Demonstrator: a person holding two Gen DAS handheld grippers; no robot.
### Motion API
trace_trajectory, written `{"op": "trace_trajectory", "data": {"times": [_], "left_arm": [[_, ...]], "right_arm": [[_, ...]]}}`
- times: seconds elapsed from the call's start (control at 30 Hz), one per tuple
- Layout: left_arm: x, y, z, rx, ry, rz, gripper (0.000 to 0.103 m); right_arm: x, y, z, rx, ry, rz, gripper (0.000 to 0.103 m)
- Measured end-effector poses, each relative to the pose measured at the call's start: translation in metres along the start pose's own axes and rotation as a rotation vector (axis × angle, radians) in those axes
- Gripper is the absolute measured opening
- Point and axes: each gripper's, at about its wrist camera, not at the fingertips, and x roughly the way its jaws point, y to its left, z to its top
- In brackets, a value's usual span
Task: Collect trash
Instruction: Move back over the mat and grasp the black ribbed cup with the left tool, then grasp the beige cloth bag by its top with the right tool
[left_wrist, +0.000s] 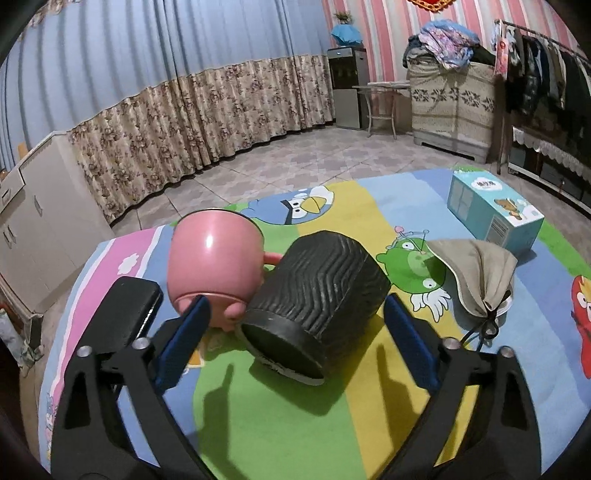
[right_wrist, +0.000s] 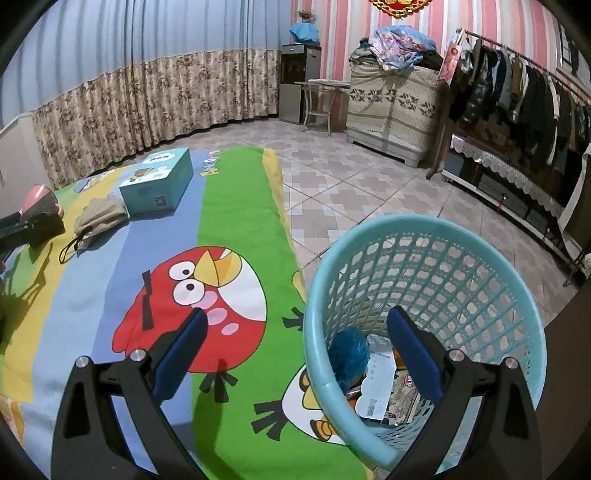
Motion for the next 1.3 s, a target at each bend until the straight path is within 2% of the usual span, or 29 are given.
{"op": "trace_trajectory", "data": {"times": [0.03,0.27,0.4,0.7,0.8,0.87,1.03,1.3], "left_arm": [[0.001,-0.001,0.0,0.001,0.008,-0.011,0.078],[-0.002,-0.001,-0.002,-0.008,0.006,-0.068,0.067],[-0.005,-0.002,-0.003,-0.009,0.0,-0.09,0.061],[-0.02,0.01,-0.015,-0.067,-0.005,-0.14,0.06],[-0.027,0.017,-0.019,-0.077,-0.015,-0.118,0.06],[-0.031,0.021,-0.022,-0.076,-0.021,-0.074,0.06],[-0.031,0.029,-0.024,-0.087,-0.005,-0.08,0.061],[-0.029,0.039,-0.022,-0.129,0.019,-0.121,0.066]], "right_arm": [[0.0,0.0,0.0,-0.001,0.0,0.0,0.095],[0.0,0.0,0.002,0.001,0.005,-0.014,0.095],[-0.002,0.013,0.011,-0.019,-0.001,-0.001,0.095],[0.02,0.088,0.039,-0.089,0.044,0.084,0.095],[0.031,0.108,0.044,-0.099,0.065,0.101,0.095],[0.037,0.121,0.044,-0.103,0.077,0.115,0.095],[0.052,0.151,0.05,-0.14,0.091,0.133,0.095],[0.071,0.18,0.071,-0.07,0.11,0.191,0.095]]}}
